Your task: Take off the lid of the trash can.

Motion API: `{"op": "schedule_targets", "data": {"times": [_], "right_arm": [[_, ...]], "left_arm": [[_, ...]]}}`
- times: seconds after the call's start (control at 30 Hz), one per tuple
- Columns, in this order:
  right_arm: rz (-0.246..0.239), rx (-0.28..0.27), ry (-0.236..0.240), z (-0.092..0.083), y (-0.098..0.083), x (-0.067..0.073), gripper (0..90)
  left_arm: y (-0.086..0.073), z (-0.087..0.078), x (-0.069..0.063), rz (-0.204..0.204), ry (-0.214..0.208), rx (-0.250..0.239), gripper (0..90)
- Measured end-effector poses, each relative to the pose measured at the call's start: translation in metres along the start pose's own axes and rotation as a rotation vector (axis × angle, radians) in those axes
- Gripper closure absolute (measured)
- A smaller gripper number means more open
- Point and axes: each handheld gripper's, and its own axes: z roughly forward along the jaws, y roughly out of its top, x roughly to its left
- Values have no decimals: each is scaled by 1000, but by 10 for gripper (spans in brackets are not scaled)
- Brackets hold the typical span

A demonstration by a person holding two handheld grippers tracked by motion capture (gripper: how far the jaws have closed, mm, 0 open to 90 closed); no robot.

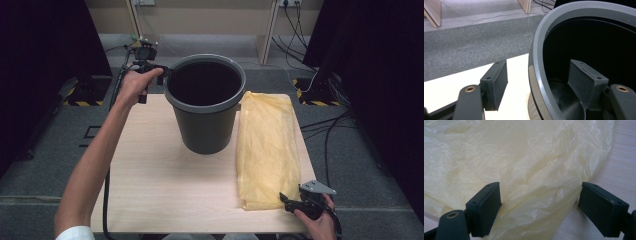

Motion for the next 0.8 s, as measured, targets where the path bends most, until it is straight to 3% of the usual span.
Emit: {"op": "schedule_targets", "data": {"times": [0.37,0.5,0.63,0.7,0.8], "right_arm": [[0,-2,8,0,-1,-1,185],[-1,-2,11,0,-1,-2,186],[-5,-7,17,0,-1,-2,186],[-4,-7,19,0,-1,-1,186],[-6,-5,21,0,0,-1,187]], "left_arm": [[4,18,-8,27,37,54,492],[5,19,-13,44,60,48,621],[6,19,-18,81,115,44,675],[6,18,-18,82,130,37,746],[9,15,-17,84,135,23,772]]}}
